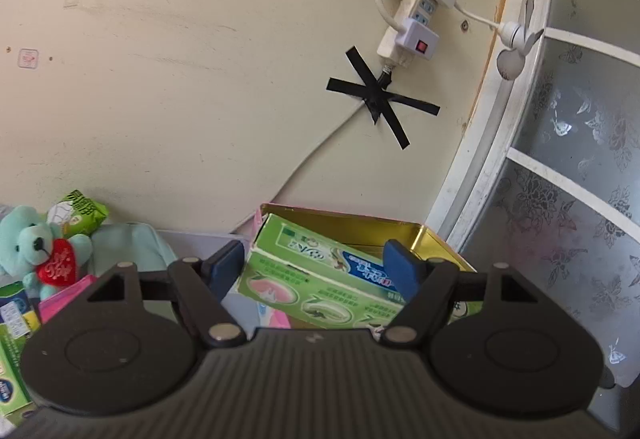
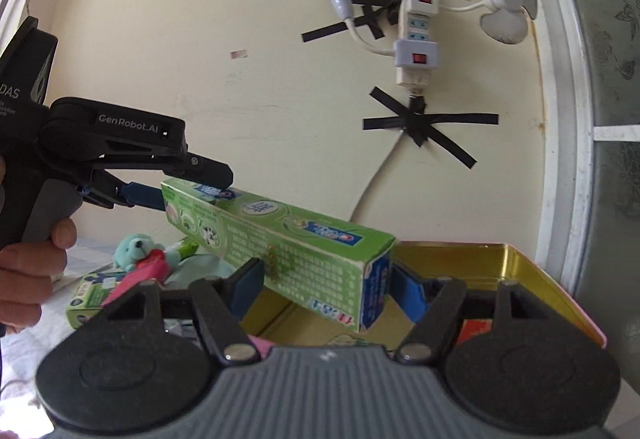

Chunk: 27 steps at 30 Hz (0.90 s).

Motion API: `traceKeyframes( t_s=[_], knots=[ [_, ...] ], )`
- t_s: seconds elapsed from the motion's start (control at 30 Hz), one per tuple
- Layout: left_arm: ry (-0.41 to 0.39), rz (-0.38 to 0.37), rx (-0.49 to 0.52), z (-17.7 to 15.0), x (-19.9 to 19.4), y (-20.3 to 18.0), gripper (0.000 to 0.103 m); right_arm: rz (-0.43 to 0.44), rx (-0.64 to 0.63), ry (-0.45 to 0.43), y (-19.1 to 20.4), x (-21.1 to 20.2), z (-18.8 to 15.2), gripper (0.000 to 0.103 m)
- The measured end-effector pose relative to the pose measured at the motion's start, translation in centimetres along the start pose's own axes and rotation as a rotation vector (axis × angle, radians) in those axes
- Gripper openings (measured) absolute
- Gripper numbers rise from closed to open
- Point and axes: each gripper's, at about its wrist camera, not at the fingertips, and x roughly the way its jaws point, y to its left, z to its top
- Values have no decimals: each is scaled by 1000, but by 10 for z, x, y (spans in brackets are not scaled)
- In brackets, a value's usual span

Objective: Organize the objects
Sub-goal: 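Lower the toothpaste box into the pink tin and release it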

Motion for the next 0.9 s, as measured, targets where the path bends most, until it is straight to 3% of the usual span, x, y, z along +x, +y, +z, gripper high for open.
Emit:
traceKeyframes(
  t_s=[0.2,0.27,0.3,0.53,0.7,0.9],
  knots=[
    [75,-8,45,-12,44,-21,77,-105,55,64,-29,27,-18,78],
    [92,4,74,-19,52,-30,78,-166,51,66,-33,30,-21,85],
    [96,13,86,-23,54,-32,78,-178,51,62,-35,30,-22,93],
    [65,42,105,-31,20,-21,79,-225,46,-56,-36,10,-25,95],
    [57,134,109,-40,-33,16,79,-193,124,-156,-38,-9,-19,94],
    [98,334,113,-68,-77,63,79,-14,137,-145,1,-27,-4,95]
  ],
)
